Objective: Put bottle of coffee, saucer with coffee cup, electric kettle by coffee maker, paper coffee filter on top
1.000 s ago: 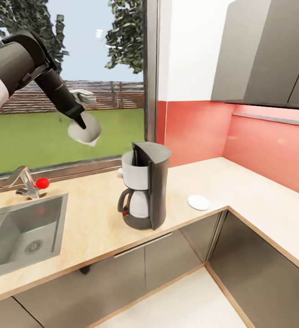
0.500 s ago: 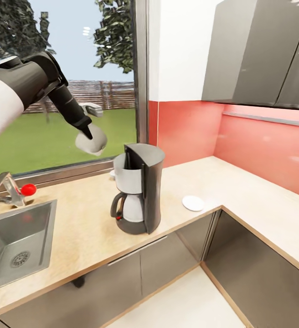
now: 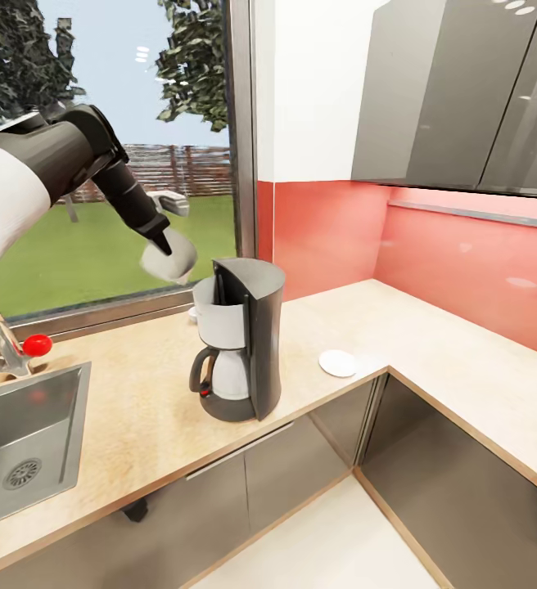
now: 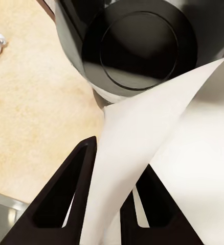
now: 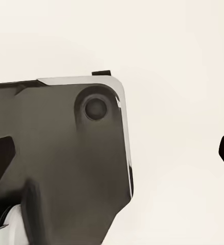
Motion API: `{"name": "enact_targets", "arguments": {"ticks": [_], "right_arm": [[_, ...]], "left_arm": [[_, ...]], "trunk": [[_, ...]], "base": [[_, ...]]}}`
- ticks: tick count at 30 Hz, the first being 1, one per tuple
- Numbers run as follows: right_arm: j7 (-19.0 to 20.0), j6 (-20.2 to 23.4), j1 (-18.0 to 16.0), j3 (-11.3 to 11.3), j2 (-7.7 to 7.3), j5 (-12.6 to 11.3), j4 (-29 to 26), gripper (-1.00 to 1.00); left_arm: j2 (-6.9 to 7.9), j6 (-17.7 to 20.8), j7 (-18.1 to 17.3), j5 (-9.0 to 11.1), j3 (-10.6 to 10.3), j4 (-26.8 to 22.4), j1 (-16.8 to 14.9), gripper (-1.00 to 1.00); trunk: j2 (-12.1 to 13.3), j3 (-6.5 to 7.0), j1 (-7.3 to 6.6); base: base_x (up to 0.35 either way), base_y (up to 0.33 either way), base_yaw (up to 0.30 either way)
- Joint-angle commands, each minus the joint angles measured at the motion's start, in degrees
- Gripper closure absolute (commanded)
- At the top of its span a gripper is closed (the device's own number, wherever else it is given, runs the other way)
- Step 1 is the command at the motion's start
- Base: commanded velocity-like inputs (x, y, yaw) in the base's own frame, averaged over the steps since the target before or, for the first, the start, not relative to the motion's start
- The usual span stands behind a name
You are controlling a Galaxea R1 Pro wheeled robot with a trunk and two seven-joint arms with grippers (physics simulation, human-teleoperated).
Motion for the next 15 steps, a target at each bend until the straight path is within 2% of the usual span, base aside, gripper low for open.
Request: {"name": "enact_targets", "arguments": {"ticks": [1,3,6,15], "right_arm": [[0.06,-0.20,-0.03,-0.15,0.02,-0.39,0.01,-1.00],[0.03,-0.20,-0.03,-0.14,0.12,-0.38,-0.02,-1.00],[0.06,-0.20,-0.03,-0.14,0.38,-0.38,-0.06,-1.00],[0.00,-0.20,-0.03,-0.13,0.51,-0.38,0.00,-1.00]], "left_arm": [[0.04,0.27,-0.09,-0.18,0.42,-0.14,0.29,1.00],[0.03,0.09,0.48,-0.20,1.07,-0.21,0.94,1.00],[0.07,-0.17,-0.56,-0.57,1.12,-0.28,1.72,1.00],[0.74,-0.96,-1.32,-0.39,4.00,0.09,2.56,1.00]], "trunk": [[-0.12,-0.12,0.03],[-0.12,-0.12,0.03],[-0.12,-0.12,0.03],[-0.12,-0.12,0.03]], "base": [[0.000,0.000,0.000],[0.000,0.000,0.000],[0.000,0.000,0.000],[0.000,0.000,0.000]]}}
